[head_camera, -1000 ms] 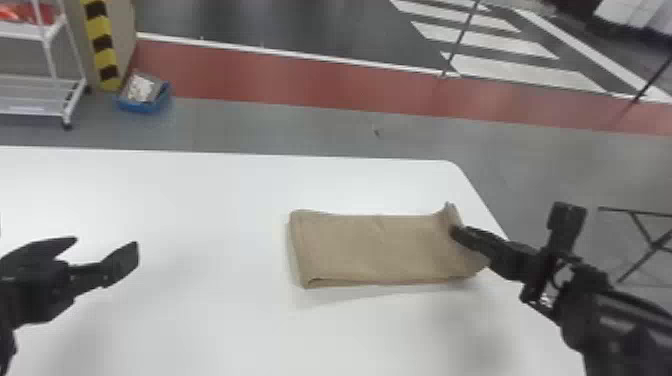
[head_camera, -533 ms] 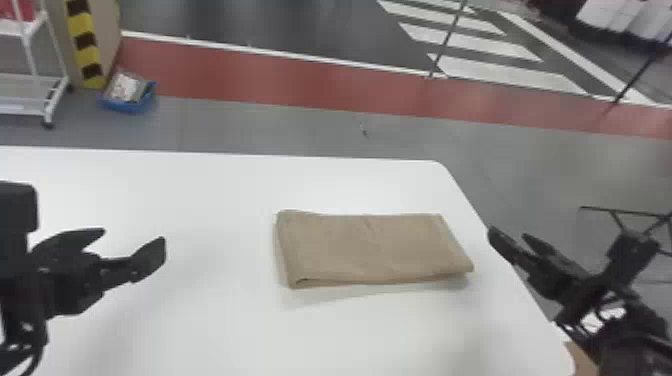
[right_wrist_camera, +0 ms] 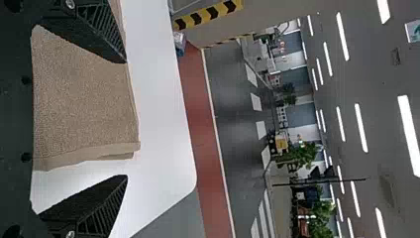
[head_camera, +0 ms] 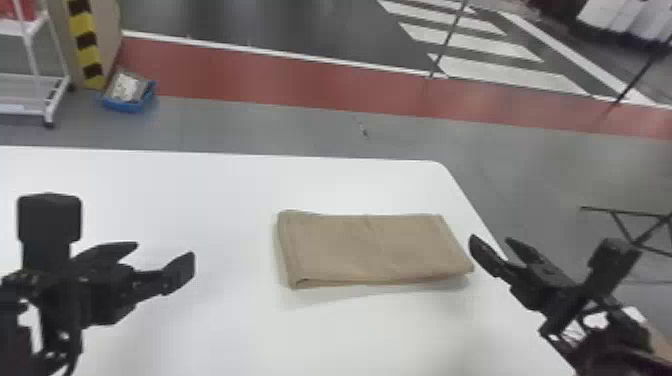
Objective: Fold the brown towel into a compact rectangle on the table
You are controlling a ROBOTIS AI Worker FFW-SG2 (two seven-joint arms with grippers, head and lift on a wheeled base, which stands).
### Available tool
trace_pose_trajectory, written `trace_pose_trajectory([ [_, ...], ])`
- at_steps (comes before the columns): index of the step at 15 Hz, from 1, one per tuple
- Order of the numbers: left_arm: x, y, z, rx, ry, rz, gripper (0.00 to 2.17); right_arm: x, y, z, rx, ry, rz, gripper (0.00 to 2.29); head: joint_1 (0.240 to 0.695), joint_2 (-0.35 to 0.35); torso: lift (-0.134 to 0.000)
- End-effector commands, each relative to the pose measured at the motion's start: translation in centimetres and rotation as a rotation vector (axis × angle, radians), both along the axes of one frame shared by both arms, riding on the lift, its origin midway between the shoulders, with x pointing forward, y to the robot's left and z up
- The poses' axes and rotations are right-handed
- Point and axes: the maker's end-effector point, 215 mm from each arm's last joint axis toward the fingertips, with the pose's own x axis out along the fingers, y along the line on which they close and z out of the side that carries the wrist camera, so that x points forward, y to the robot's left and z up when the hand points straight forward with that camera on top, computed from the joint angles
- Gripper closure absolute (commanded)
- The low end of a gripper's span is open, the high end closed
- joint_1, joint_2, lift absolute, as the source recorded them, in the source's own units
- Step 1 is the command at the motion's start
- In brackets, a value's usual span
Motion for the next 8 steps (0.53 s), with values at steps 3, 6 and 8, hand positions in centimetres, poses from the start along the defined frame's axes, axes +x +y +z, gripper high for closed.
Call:
trace_pose_trajectory([
  [3, -2.7, -8.9, -1.4, -0.087, 0.037, -0.087, 0.1, -2.0, -0.4, -0.3, -0.031, -0.038, -0.01, 0.05, 0.695, -0.35, -0.124],
  [6, -2.5, -13.1, -1.4, -0.112, -0.013, -0.084, 0.15, -3.7, -2.8, -1.3, -0.022, -0.031, -0.035, 0.05, 0.695, -0.35, -0.124],
  [8, -2.4, -14.9, -1.3, -0.131, -0.06, -0.067, 0.21, -4.9, -4.2, -2.2, -0.013, -0.03, -0.052, 0.05, 0.695, -0.35, -0.124],
])
